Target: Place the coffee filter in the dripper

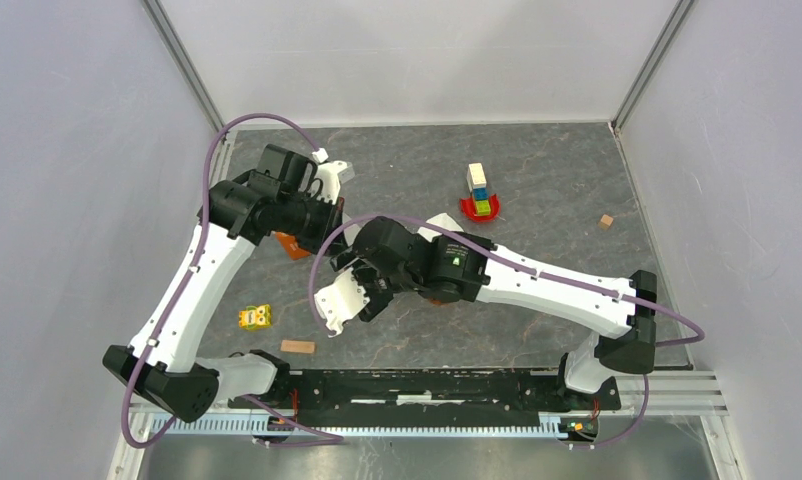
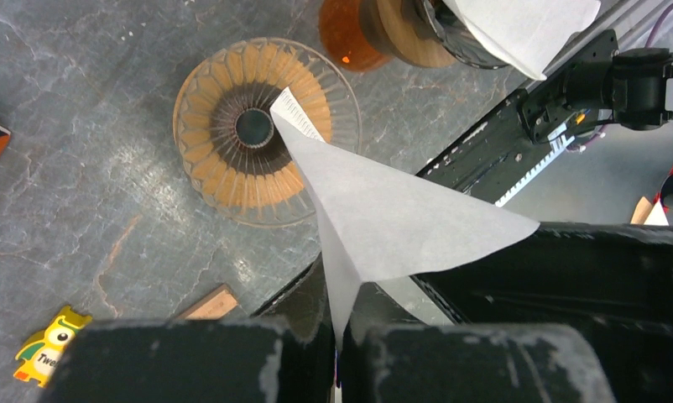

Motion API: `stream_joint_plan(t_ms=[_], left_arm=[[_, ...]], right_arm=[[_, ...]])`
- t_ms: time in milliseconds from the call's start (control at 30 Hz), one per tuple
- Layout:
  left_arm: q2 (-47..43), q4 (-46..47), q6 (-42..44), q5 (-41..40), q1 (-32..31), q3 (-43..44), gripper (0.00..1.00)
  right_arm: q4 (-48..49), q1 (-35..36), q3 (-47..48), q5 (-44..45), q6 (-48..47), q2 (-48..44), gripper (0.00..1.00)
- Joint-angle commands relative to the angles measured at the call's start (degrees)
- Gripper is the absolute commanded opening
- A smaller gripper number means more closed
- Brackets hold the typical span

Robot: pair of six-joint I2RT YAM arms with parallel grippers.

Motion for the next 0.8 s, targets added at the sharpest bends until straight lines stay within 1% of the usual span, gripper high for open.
stream_joint_plan(t_ms=[0, 100, 200, 367, 600, 767], left_arm=[[0.21, -1.60, 3.88, 1.46, 0.12, 0.05, 0.02], [0.51, -1.81, 3.88, 1.64, 0.20, 0.08, 0.02], [1.26, -2.55, 4.05, 2.04, 0.63, 0.26, 0.02], [2.84, -3.87, 4.05, 4.93, 2.73, -0.02, 0.02], [4.10, -4.01, 3.61, 8.68, 4.42, -1.67, 0.02], [4.78, -4.01, 3.32, 10.27, 5.43, -2.64, 0.02]], right_arm=[[-0.80, -1.39, 2.29, -4.88, -0.62, -0.76, 0.71], [-0.45, -2.91, 1.46, -5.82, -0.62, -0.61, 0.70], [-0.32, -5.17, 1.13, -8.52, -0.55, -0.63, 0.69], [-0.07, -8.18, 0.88, -13.05, -0.05, -0.58, 0.66], [1.26, -9.88, -1.01, -16.16, 0.27, -0.64, 0.61], [1.61, -11.12, -1.27, -19.54, 1.00, -0.43, 0.60]])
